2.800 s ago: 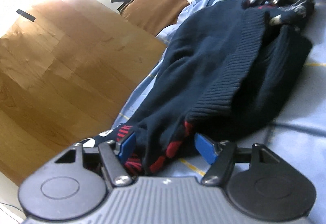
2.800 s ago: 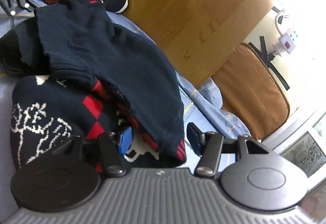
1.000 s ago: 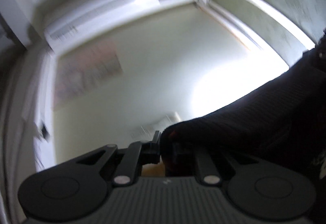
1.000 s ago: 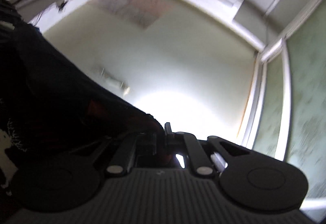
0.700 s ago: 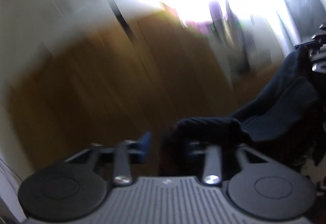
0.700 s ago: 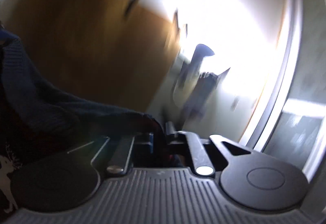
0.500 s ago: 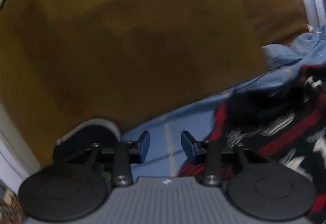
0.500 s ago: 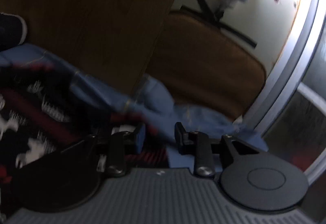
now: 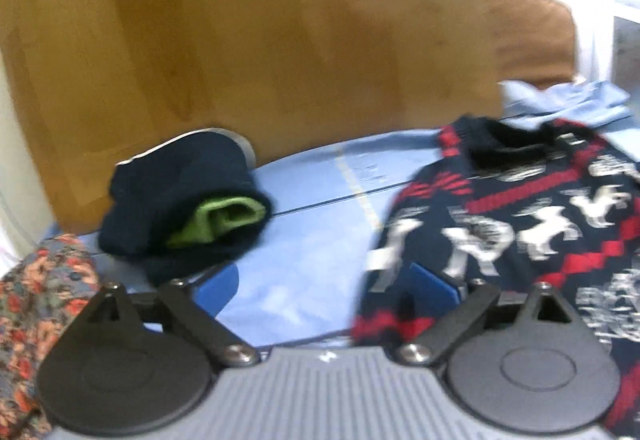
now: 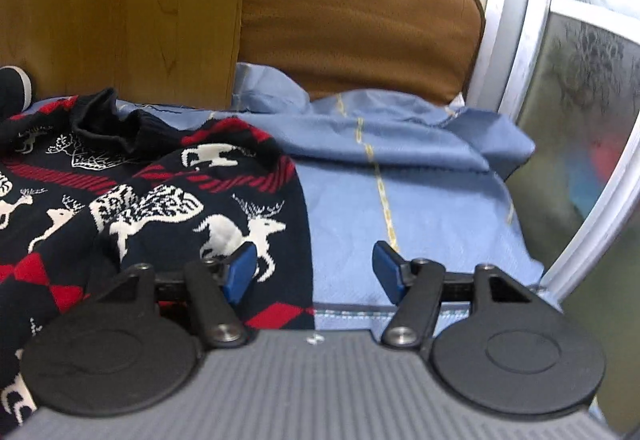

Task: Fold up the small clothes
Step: 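Lay the reindeer sweater flat and smooth it with both tools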

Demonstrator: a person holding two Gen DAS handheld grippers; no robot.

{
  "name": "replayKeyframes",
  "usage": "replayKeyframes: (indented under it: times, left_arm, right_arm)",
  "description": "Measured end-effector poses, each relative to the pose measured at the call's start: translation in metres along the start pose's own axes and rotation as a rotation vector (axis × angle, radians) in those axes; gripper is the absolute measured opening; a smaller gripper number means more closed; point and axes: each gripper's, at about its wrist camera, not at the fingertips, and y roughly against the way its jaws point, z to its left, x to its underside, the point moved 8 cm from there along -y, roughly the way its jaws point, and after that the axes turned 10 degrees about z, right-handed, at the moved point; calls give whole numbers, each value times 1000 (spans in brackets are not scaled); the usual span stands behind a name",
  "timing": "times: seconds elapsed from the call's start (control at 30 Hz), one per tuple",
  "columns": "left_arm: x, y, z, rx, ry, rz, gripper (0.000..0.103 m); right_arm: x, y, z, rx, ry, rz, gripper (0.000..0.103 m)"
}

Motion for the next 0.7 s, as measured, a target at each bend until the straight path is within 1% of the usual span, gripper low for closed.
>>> replayKeyframes:
  times: [0.03,0.07,0.1,0.13,0.17,0.2,0.23,0.3,0.33,0.37,0.43,0.47,0.5,0.53,0.57,0.6,0.63,0.67,0.7]
  left_arm:
    - [-1,4,-7,7,-15,-8,96]
    - [-1,1,-13,-8,-36,-7,85]
    - [0,-4,-19,-35,-63,9,58]
    - [0,-9,-22,-61,-89,35,40]
    - [0,-18,-25,-79,-103,72,9]
    - [0,-29,-24,-95,-98,103,7]
    - [-3,-35,-19,-129,-90,107,7]
    - [-17,-39,-3,-208,-74,84,7]
    - [-29,-38,10,-229,-41,68,7]
    - [-41,-37,23,-246,-1,54,7]
    - [-67,-41,43,-271,60,43,7]
    - [-77,-45,50,-286,75,43,7]
    - [-85,-53,54,-322,76,52,8]
    - [-88,-63,57,-363,74,76,11]
    - [-87,-76,57,-388,69,121,13]
    - [-82,-88,54,-396,55,167,14]
    - [-76,-95,50,-408,31,186,15]
    - [-71,-96,44,-422,-7,181,18]
    - [-65,-94,39,-444,-49,164,24]
  right_arm:
    - [1,1,1,-12,-7,7,66]
    - [4,-1,3,-30,-13,17,65]
    - [7,2,5,-46,-17,28,61]
    - [9,0,8,-66,-23,35,44]
    - [11,3,12,-103,-34,26,31]
    - [10,3,18,-119,-25,22,15]
    - [8,7,22,-74,6,12,8]
    - [4,14,28,-23,63,-18,8]
    - [-1,17,25,16,79,-36,8]
    - [-10,20,19,79,92,-65,8]
    - [-30,27,6,175,100,-118,8]
    - [-42,27,-1,230,109,-139,8]
    - [-49,24,-6,280,129,-148,8]
    - [-53,15,-9,314,149,-129,8]
    - [-52,1,-11,308,160,-72,9]
    - [-47,-15,-12,285,163,4,10]
    - [-41,-23,-13,287,170,41,12]
    - [-38,-26,-14,307,188,50,15]
    - [-36,-21,-13,328,200,27,21]
